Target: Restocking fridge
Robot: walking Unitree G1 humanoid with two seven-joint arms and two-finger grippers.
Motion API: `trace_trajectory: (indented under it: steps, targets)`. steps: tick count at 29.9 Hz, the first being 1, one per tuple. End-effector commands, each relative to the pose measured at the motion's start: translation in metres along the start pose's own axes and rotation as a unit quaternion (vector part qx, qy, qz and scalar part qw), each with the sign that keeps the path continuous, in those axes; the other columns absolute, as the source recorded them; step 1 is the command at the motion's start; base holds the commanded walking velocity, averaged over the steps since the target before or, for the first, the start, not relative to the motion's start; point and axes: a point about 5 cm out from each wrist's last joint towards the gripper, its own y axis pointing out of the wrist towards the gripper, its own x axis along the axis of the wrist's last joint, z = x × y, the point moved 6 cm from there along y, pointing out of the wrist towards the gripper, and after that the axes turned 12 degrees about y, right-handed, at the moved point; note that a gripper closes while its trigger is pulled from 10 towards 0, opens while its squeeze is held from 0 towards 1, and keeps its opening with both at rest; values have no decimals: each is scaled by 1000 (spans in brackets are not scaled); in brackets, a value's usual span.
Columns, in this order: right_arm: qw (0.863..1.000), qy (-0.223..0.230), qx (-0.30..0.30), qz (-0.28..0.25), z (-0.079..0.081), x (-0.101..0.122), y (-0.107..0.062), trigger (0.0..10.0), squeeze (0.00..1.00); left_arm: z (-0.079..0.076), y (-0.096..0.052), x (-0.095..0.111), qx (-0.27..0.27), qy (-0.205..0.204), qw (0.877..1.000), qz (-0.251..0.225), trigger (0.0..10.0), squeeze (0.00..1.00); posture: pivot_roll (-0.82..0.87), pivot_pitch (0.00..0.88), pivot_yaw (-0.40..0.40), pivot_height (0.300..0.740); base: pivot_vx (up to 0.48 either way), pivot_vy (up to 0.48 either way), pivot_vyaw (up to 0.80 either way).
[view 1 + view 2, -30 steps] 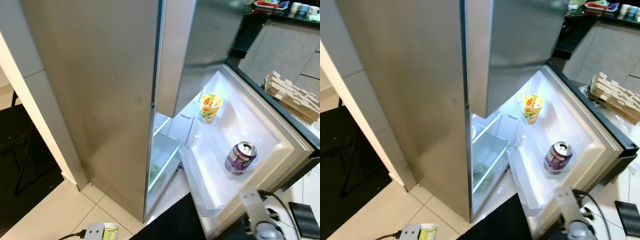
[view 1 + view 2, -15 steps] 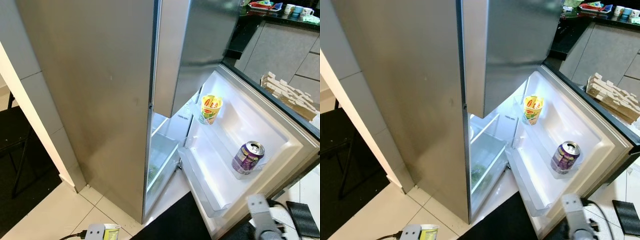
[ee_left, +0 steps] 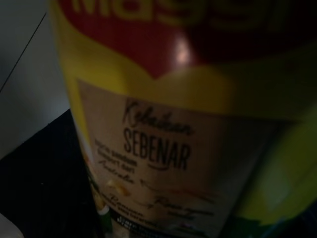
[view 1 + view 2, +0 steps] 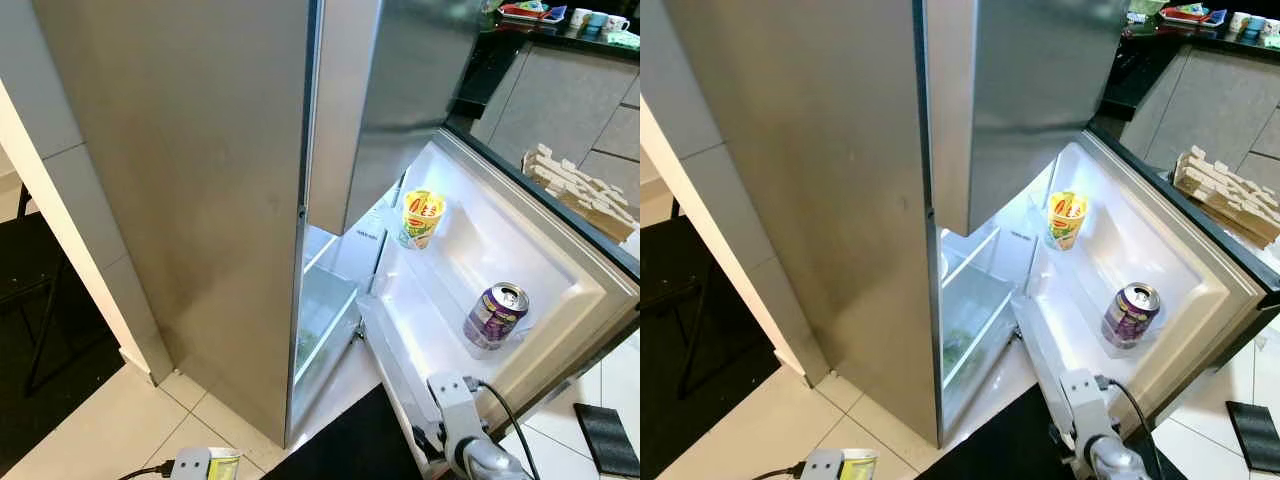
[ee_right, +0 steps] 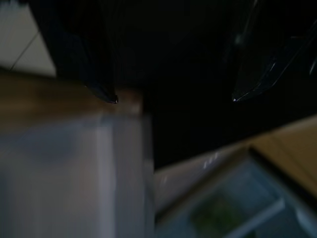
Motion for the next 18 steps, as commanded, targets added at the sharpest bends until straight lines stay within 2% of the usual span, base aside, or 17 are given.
trace_trajectory:
  steps: [1, 2, 4, 7, 8, 9, 10, 11, 13, 14, 15, 18]
  targets:
    - [999, 0, -14, -32, -5, 20, 2, 10000, 0, -5, -1, -10, -5, -3, 1000, 14, 10000, 0, -52, 0, -43, 740, 0, 0, 0]
    - [999, 0, -14, -32, -5, 20, 2, 10000, 0, -5, -1, -10, -5, -3, 1000, 14, 10000, 0, -52, 0, -43, 740, 0, 0, 0]
    - [998, 1, -25, -55, -11, 37, 3, 10000, 0, -5, -1, -10, -5, -5, 1000, 13, 10000, 0, -48, 0, -47, 740, 0, 0, 0]
    - [998, 2, -28, -62, -12, 42, 4, 10000, 0, -5, -1, -10, -5, -5, 1000, 13, 10000, 0, -48, 0, -47, 740, 0, 0, 0]
    - [997, 3, -32, -68, -14, 46, 4, 3686, 0, -5, -1, -10, -5, -6, 1000, 13, 10000, 0, -48, 0, -48, 740, 0, 0, 0]
    - [997, 2, -36, -74, -16, 50, 4, 941, 0, -6, -1, -10, -5, -6, 1000, 13, 10000, 0, -48, 0, -48, 740, 0, 0, 0]
    - [997, 2, -36, -74, -16, 50, 4, 941, 0, -6, -1, -10, -5, -6, 1000, 13, 10000, 0, -48, 0, -48, 740, 0, 0, 0]
    - [996, 0, -43, -77, -18, 53, 4, 0, 0, -6, -1, -10, -5, -6, 1000, 13, 10000, 0, -48, 0, -48, 740, 0, 0, 0]
    - [996, -3, -51, -79, -21, 54, 3, 0, 0, -6, -1, -10, -5, -6, 1000, 13, 10000, 0, -48, 0, -48, 740, 0, 0, 0]
    - [995, -11, -66, -78, -26, 54, 2, 9373, 0, -6, -1, -10, -5, -6, 1000, 13, 10000, 0, -48, 0, -47, 740, 0, 0, 0]
    - [994, -15, -79, -78, -32, 54, 1, 10000, 0, -6, -1, -10, -5, -7, 1000, 13, 10000, 0, -48, 0, -47, 740, 0, 0, 0]
    - [991, -20, -100, -82, -41, 55, -1, 10000, 0, -6, -1, -10, -5, -7, 1000, 13, 10000, 0, -48, 0, -47, 740, 0, 0, 0]
